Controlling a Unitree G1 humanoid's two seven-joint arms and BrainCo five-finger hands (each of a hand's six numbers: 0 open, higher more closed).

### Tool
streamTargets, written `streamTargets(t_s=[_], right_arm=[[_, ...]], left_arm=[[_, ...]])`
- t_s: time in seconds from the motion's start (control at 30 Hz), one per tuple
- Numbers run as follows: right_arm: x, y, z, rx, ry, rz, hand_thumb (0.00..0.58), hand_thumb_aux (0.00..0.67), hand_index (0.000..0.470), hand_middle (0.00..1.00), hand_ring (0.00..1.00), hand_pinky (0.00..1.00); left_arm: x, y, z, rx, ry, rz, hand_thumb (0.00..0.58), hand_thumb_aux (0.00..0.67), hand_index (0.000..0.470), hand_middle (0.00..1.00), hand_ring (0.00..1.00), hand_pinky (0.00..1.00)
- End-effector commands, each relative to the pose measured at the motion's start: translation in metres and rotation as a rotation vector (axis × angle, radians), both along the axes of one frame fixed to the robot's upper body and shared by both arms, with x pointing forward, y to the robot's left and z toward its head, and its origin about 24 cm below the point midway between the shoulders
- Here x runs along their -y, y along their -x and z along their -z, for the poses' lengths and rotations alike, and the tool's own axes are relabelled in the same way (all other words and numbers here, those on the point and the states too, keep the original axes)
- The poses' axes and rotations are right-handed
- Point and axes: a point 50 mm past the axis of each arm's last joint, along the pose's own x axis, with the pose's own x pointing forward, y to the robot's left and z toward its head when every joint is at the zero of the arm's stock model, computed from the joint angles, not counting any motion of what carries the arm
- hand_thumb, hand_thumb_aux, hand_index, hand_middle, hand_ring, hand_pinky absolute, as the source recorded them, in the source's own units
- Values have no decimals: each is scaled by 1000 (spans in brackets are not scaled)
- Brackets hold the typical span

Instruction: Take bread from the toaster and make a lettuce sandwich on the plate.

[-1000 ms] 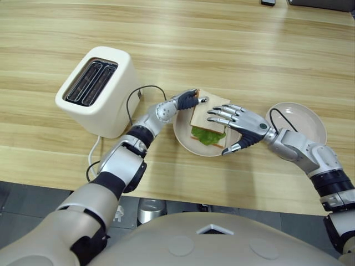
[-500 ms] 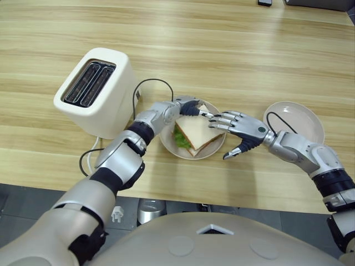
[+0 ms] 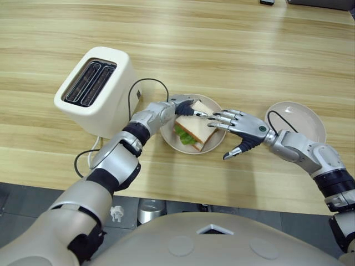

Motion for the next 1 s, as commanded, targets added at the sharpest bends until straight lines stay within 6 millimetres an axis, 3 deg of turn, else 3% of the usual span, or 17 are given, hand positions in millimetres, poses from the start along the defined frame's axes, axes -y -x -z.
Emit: streamTargets(t_s=[0.03,0.13,0.23,0.4,0.43,0.47,0.5,0.67,0.83,0.9,1.0], right_arm=[[1,-1,-7,24,-49,12,0,0,0,0,0,0],[5,-2,-11,41,-85,37,0,0,0,0,0,0],[7,-3,-15,51,-124,58,0,0,0,0,0,0],[3,-1,-20,33,-199,54,0,0,0,0,0,0],[1,0,-20,15,-217,44,0,0,0,39,39,39],[-1,3,-19,-8,-241,30,460,365,251,671,671,671],[-4,7,-19,-41,-282,18,580,670,460,1000,1000,1000],[-22,28,-13,-221,-429,-45,580,670,460,1000,1000,1000],[-41,53,-4,-436,-495,-115,580,670,460,1000,1000,1000],[-48,62,4,-515,-467,-134,580,670,460,1000,1000,1000],[-57,65,24,-567,-338,-100,580,670,460,1000,1000,1000]], left_arm=[[-6,-11,-33,175,196,-59,0,0,0,0,0,0],[-10,-9,-62,330,368,-67,0,0,0,0,0,0],[-14,0,-78,402,494,-59,0,0,0,0,0,0],[-19,25,-70,400,554,-18,0,0,0,0,0,0],[-20,34,-65,385,561,8,0,0,0,0,0,0],[-22,46,-60,359,571,51,164,102,70,0,0,0],[-25,59,-56,333,588,86,580,670,460,1000,1000,1000],[-43,113,-36,59,639,207,580,670,460,1000,1000,1000],[-63,163,-43,-178,692,343,580,670,460,1000,1000,1000],[-69,181,-35,-344,639,364,580,670,460,1000,1000,1000],[-77,196,-7,-545,461,323,580,670,460,1000,1000,1000]])
